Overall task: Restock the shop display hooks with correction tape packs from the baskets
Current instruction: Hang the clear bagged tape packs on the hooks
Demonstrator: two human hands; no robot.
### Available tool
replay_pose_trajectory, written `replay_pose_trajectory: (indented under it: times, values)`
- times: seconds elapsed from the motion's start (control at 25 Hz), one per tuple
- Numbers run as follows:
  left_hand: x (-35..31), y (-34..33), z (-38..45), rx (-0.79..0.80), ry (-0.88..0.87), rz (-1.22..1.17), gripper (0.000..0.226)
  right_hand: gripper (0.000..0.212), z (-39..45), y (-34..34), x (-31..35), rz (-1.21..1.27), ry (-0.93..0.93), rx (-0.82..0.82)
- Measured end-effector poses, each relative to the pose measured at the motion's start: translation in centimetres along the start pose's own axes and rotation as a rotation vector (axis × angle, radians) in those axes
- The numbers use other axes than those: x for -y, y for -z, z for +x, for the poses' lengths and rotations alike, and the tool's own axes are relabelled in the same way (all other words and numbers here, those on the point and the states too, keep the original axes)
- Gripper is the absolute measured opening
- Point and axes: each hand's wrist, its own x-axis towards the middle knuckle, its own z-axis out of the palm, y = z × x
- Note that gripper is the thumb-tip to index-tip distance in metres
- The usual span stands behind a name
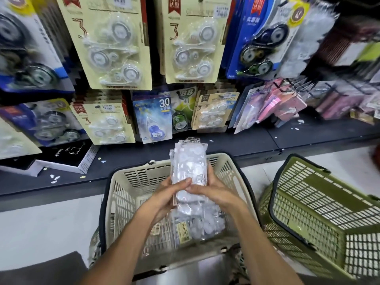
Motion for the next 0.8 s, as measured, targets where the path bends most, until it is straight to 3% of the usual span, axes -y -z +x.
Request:
replay_pose_trajectory:
  times: [0.04,0.08,0.16,0.2,0.24,0.32,0.4,0.52,0.6,0.72,0.8]
  values:
    - [-0.1,0.6,0.0,-0.016,0.024,-0.015,0.1,0.118,0.6,0.1,-0.5,-0.02,-0.033,0.039]
    - [0.1,1.3,0.4,-0.033,0.018,-0.023,0.104,0.115,1.1,0.4,-1.3,0.013,-0.043,0.081]
    - [0.5,2.8,1.1,-0.15,-0.004,0.022,0.102,0.076,1.8,0.7,-3.2,0.18,-0.088,0.102]
    - [0.7,3.4,1.1,-0.199,-0.01,0.069,0.111,0.061,2.1,0.8,-4.3,0.214,-0.126,0.025]
    - [1.1,4.2,1.4,-0.231,-0.018,0.111,0.124,0.055,2.5,0.9,-5.7,0.096,-0.201,-0.122]
    - [1.8,5.5,1.8,-0.291,-0.03,0.221,0.142,0.065,3.3,1.5,-10.0,-0.382,-0.398,-0.338]
    - [2.7,6.3,2.1,-0.337,-0.025,0.262,0.143,0.078,3.4,1.8,-13.4,-0.56,-0.528,-0.338]
    - [4.0,6.9,2.4,-0.388,0.003,0.304,0.107,0.085,3.8,1.5,-15.0,-0.627,-0.637,-0.3]
    - [4.0,6.7,2.1,-0.392,0.023,0.34,0.098,0.071,4.4,1.3,-14.3,-0.519,-0.64,-0.295]
    - [5.2,7.1,2.9,-0.435,0.002,0.47,0.139,0.025,4.2,1.0,-9.9,-0.188,-0.525,-0.314]
    - [7.1,8.3,4.3,-0.455,0.004,0.516,0.143,0.024,3.3,1.4,-5.6,-0.067,-0.435,-0.236]
